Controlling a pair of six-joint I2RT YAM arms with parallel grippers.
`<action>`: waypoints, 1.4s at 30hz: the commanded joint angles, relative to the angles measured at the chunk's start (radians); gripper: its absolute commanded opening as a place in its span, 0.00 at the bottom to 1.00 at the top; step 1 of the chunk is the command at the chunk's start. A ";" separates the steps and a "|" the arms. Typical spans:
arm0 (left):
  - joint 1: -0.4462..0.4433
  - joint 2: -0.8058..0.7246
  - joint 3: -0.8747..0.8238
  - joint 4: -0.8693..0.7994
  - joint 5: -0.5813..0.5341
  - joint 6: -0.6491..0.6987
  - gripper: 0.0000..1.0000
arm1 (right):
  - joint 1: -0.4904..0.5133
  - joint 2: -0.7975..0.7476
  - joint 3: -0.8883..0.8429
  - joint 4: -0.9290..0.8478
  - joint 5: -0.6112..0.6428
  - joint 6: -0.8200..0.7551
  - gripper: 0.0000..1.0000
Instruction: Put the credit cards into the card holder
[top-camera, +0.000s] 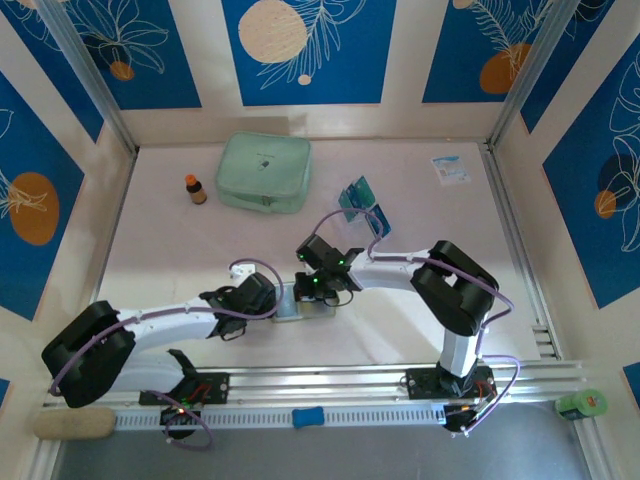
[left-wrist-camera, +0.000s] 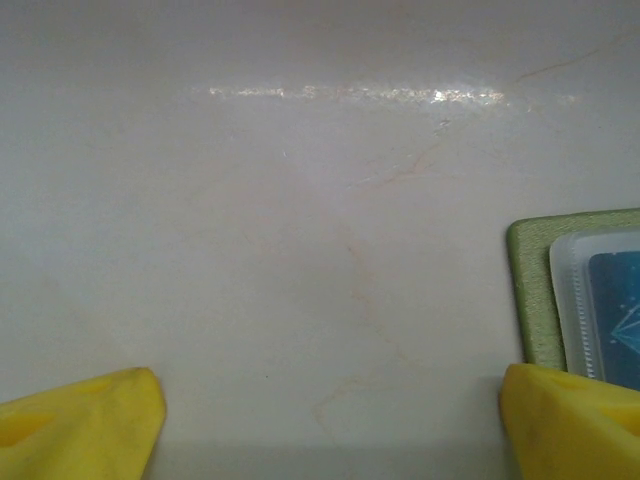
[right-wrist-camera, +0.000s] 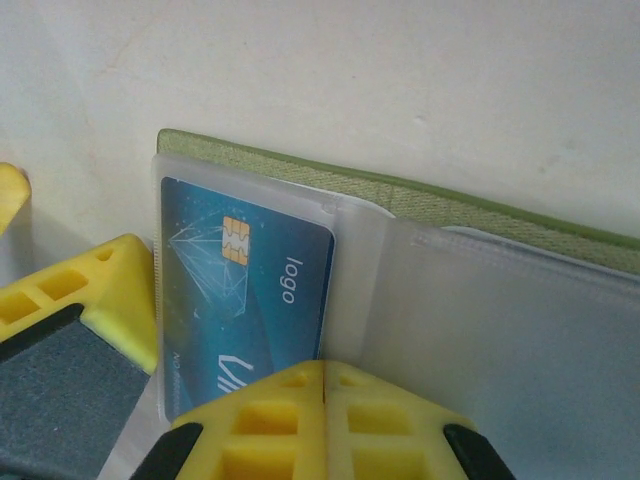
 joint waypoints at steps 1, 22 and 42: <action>0.008 0.018 -0.034 -0.011 0.032 -0.016 0.89 | 0.014 0.025 0.023 -0.027 -0.004 -0.006 0.00; 0.008 -0.146 0.017 -0.080 0.018 0.021 0.92 | -0.032 -0.193 -0.043 -0.089 0.042 -0.018 0.01; 0.010 -0.201 0.048 -0.028 0.035 0.093 1.00 | 0.015 -0.226 -0.152 -0.082 0.178 -0.011 0.00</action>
